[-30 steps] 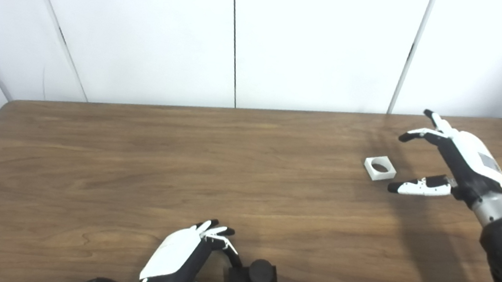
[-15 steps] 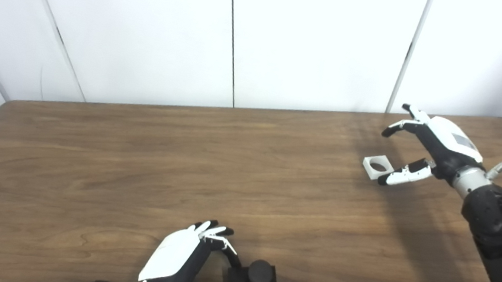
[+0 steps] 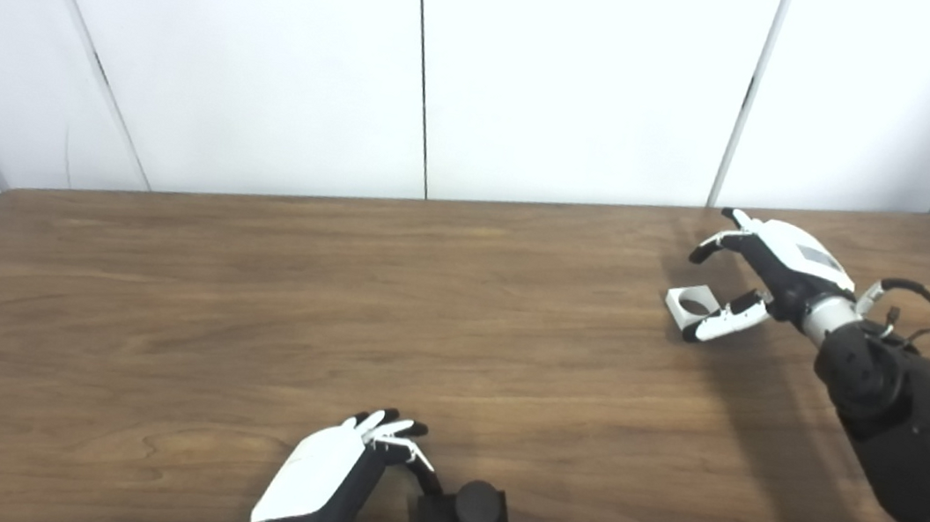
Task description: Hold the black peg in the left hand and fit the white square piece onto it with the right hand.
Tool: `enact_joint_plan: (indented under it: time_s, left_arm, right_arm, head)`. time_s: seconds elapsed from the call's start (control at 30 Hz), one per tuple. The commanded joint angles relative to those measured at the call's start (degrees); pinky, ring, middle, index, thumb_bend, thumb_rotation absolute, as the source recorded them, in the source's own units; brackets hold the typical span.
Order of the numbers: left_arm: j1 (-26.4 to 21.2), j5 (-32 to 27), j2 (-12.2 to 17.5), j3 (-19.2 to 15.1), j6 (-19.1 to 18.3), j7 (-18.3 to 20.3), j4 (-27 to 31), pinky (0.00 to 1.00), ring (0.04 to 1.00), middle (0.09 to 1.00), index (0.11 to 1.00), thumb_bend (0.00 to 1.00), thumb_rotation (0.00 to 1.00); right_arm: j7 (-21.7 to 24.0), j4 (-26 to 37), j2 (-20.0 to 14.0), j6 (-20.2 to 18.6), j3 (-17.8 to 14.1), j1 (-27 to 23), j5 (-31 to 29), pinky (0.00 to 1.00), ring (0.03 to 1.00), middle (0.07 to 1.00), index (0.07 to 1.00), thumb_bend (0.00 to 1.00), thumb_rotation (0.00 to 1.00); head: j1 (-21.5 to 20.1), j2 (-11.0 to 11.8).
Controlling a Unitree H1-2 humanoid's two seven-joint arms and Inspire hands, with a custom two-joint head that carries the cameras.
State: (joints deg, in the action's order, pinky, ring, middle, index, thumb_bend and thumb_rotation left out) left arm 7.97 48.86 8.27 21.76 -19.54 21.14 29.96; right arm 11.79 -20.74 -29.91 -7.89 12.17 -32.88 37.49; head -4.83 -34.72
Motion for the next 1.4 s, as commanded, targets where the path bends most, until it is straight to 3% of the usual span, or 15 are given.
enact_joint_plan:
  time_s: [0.0, 0.53, 1.07, 1.37]
  left_arm:
    - [-0.1, 0.6, 0.2, 0.2, 0.7, 0.2, 0.6, 1.0, 0.976, 0.889, 0.494, 0.5, 0.06]
    - [0.3, 0.9, 0.0, 0.3, 0.8, 0.2, 0.9, 1.0, 0.974, 0.886, 0.493, 0.5, 0.06]
    - [-0.1, 1.5, -0.4, 0.3, 0.9, -0.2, 0.5, 1.0, 0.967, 0.881, 0.493, 0.5, 0.06]
    - [0.0, 1.7, -0.4, 0.0, 0.6, 0.3, 0.8, 1.0, 0.975, 0.885, 0.494, 0.5, 0.06]
  right_arm:
    - [-1.8, -0.8, -0.2, 1.7, 0.3, -4.2, 0.2, 1.0, 1.0, 1.0, 0.705, 0.93, 0.25]
    - [-3.2, -7.5, 0.5, 1.4, 2.4, -7.4, -0.2, 1.0, 1.0, 1.0, 0.71, 0.92, 0.26]
    - [-2.1, -6.5, -1.3, 1.7, 2.2, -6.6, -1.3, 1.0, 1.0, 0.977, 0.682, 0.9, 0.23]
    - [-1.4, -6.4, -2.1, 2.1, 2.5, -6.1, -1.4, 1.0, 1.0, 0.95, 0.618, 0.88, 0.21]
  head:
    - [-0.1, 0.1]
    - [0.1, -0.1]
    - [1.2, -1.1]
    - [1.1, -1.2]
